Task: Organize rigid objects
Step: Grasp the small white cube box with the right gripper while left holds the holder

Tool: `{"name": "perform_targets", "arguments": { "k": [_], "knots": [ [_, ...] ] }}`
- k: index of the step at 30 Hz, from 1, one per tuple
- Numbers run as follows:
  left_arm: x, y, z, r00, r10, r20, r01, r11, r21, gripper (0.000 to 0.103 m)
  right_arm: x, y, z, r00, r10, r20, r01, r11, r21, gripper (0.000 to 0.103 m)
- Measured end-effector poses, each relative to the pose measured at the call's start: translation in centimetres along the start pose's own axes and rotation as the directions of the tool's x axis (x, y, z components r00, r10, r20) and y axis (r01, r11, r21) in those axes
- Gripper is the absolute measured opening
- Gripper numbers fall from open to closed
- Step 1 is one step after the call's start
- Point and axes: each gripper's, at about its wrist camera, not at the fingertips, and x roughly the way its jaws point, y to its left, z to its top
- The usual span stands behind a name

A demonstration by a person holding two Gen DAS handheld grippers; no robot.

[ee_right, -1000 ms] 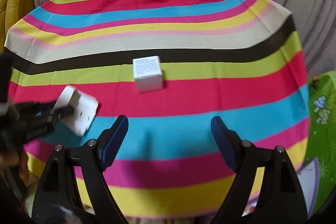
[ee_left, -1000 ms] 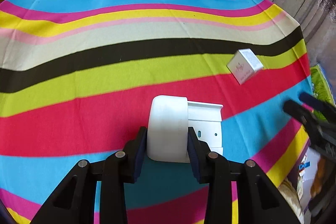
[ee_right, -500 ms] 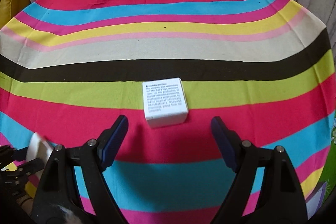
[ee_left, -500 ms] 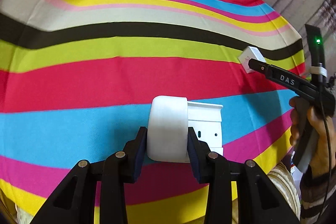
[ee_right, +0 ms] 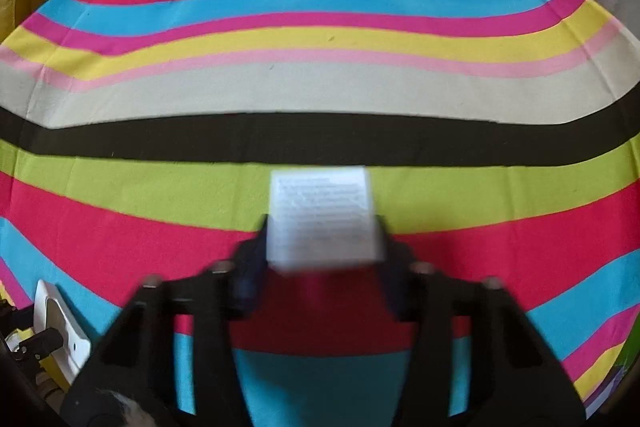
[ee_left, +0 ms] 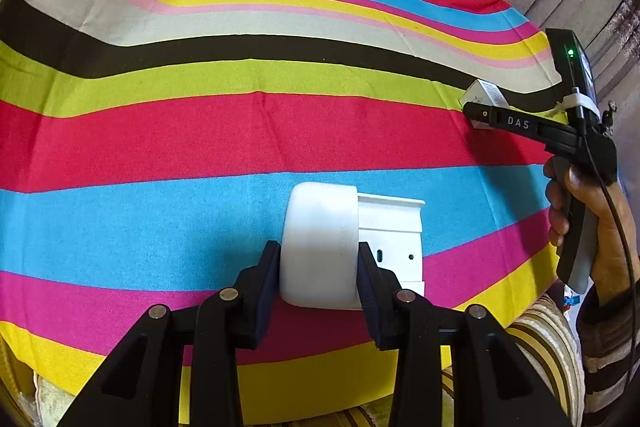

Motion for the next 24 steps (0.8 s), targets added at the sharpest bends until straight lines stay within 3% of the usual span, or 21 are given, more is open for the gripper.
{"name": "perform_targets", "arguments": {
  "k": [8, 16, 24],
  "knots": [
    [0.1, -0.4, 0.0, 1.000, 0.019, 0.005, -0.020, 1.000, 0.016, 0.038, -2.7, 1.8, -2.2, 1.000, 0.018, -0.012, -0.018, 1.000, -0.007, 0.046],
    [0.0, -0.6, -0.2, 0.999, 0.035, 0.008, -0.035, 0.999, 0.030, 0.038, -6.8, 4.8, -7.0, 1.000, -0.003, -0.013, 0.002, 0.999, -0.049, 0.046],
    [-0.3, -0.6, -0.8, 0.999, 0.045, 0.011, -0.046, 0.999, 0.029, 0.038, -9.0, 5.4, -10.2, 0.999, -0.014, -0.051, 0.013, 1.000, -0.029, 0.046]
  ]
}}
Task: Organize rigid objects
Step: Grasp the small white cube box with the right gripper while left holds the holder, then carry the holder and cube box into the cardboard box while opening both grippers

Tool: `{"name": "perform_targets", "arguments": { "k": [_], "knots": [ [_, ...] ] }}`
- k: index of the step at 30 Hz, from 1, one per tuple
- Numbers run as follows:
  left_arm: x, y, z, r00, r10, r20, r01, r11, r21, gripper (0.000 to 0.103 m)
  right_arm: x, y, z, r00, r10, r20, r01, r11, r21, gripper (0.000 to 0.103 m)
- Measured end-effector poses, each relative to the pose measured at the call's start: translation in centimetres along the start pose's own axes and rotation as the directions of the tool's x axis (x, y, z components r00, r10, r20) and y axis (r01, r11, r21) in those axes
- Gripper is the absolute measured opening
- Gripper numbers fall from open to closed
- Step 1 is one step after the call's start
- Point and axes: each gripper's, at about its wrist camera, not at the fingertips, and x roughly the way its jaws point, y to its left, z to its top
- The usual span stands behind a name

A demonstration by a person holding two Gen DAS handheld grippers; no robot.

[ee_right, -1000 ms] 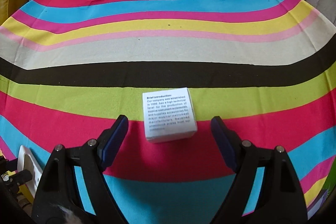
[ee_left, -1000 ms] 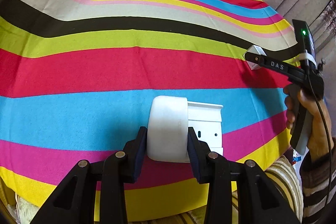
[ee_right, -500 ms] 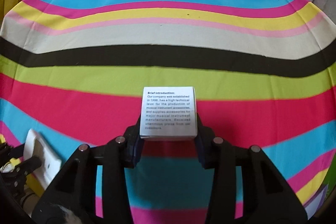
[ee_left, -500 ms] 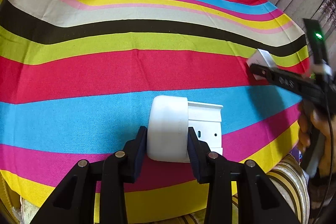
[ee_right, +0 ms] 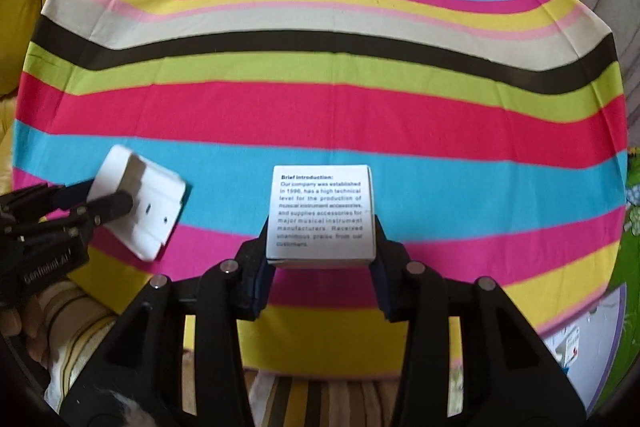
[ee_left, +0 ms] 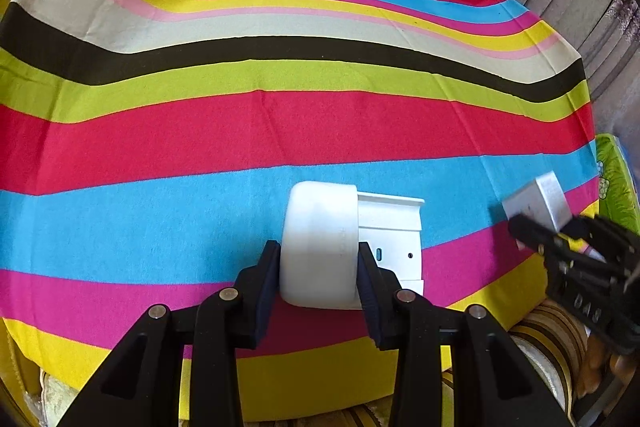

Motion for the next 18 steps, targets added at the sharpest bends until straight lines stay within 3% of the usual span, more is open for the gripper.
{"name": "perform_targets", "arguments": {
  "k": [6, 18],
  "knots": [
    [-1.4, -0.2, -0.8, 0.999, 0.031, 0.036, -0.031, 0.999, 0.010, 0.038, -2.3, 0.8, -2.9, 0.999, -0.031, 0.031, 0.031, 1.000, -0.003, 0.046],
    [-6.3, -2.4, -3.1, 0.985, 0.052, 0.163, -0.065, 0.995, 0.076, 0.037, -5.7, 0.1, -5.1, 0.995, -0.041, 0.086, 0.038, 0.999, 0.030, 0.046]
  ]
}}
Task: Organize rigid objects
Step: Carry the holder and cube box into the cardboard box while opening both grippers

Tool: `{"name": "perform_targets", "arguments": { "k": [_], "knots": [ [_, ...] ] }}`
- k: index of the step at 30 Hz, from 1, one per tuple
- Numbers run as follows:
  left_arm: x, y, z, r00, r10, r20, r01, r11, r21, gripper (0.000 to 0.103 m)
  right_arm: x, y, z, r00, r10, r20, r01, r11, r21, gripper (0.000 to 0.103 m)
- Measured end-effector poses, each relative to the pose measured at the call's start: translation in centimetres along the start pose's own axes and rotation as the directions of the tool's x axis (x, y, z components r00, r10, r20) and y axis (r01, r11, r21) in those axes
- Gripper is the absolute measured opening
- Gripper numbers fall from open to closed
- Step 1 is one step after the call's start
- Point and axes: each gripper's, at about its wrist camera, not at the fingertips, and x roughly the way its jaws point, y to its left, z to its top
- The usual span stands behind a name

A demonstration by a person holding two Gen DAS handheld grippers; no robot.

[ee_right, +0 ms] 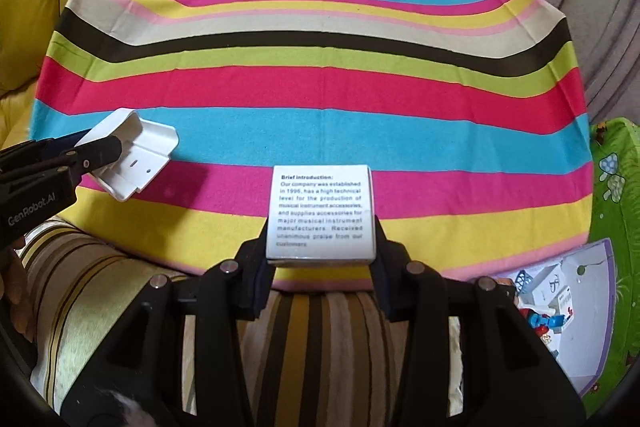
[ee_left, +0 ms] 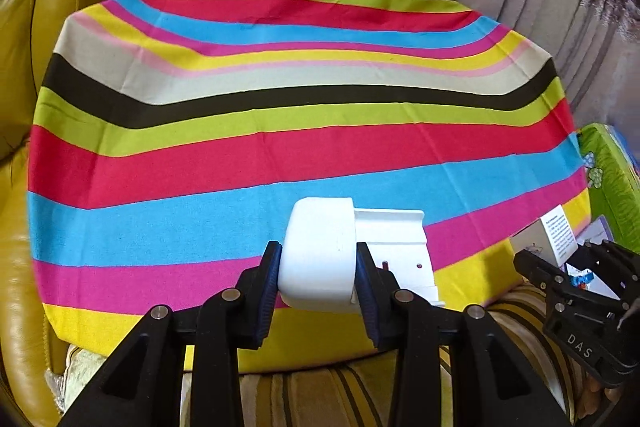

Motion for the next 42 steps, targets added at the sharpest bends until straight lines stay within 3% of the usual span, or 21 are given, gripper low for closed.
{"name": "perform_targets", "arguments": {
  "k": [11, 26, 42],
  "knots": [
    [-2.0, -2.8, -1.3, 0.999, -0.040, 0.018, 0.039, 0.997, 0.059, 0.037, -1.8, -1.5, -2.5, 1.000, -0.010, 0.016, 0.009, 0.999, 0.032, 0.046],
    [-3.1, -6.2, -2.6, 0.992, -0.125, -0.012, 0.126, 0.985, 0.116, 0.037, -4.5, -4.1, -5.0, 0.999, -0.016, 0.048, 0.012, 0.996, 0.091, 0.046],
    [-3.6, -9.5, -3.7, 0.963, -0.260, -0.066, 0.267, 0.956, 0.120, 0.037, -6.4, -7.3, -6.8, 0.996, -0.055, 0.065, 0.043, 0.986, 0.162, 0.046]
  ]
}}
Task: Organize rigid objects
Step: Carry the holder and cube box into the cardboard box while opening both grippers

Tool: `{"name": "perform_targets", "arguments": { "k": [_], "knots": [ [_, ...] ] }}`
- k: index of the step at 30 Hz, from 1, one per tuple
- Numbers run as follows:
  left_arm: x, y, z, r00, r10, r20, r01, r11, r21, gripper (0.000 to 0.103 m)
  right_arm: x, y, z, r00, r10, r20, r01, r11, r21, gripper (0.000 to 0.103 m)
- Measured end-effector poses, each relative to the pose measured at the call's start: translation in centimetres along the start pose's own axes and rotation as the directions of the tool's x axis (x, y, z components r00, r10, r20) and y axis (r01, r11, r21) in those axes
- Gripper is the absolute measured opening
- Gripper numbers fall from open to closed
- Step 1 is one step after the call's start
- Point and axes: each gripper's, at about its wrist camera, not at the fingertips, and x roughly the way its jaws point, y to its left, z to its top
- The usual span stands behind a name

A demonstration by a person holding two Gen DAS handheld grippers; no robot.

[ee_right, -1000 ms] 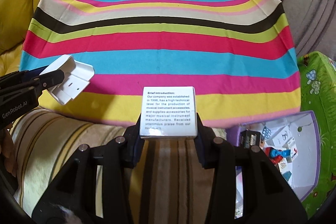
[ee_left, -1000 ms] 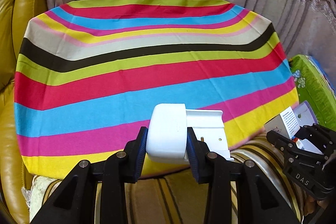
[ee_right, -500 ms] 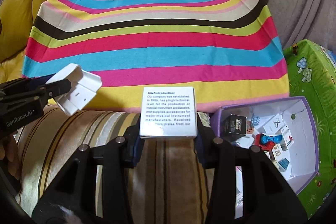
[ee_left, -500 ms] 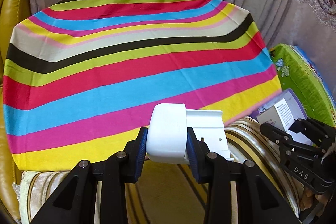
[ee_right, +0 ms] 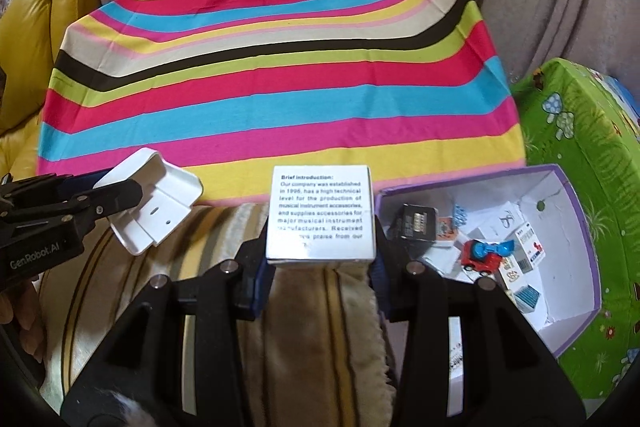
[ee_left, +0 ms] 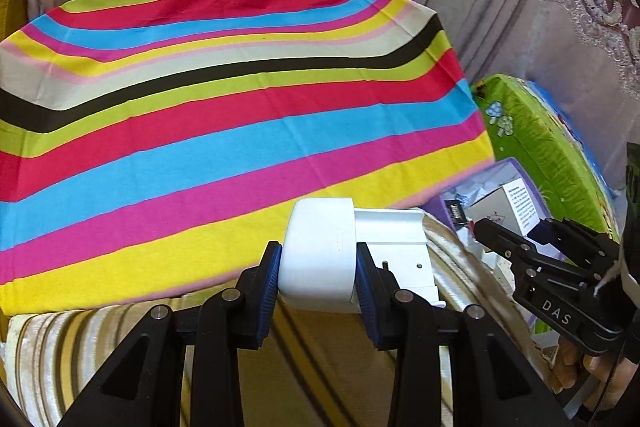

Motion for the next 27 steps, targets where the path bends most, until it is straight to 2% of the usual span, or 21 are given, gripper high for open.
{"name": "perform_targets", "arguments": {
  "k": [13, 27],
  "knots": [
    [1.0, -4.2, -0.4, 0.994, -0.097, -0.050, 0.099, 0.994, 0.046, 0.037, -0.9, -4.0, -1.9, 0.998, -0.063, -0.020, 0.064, 0.996, 0.068, 0.046],
    [3.3, -10.2, -0.4, 0.975, -0.187, -0.116, 0.201, 0.973, 0.116, 0.037, -0.9, -11.9, -4.5, 0.990, -0.128, -0.059, 0.138, 0.965, 0.222, 0.046]
  ]
}}
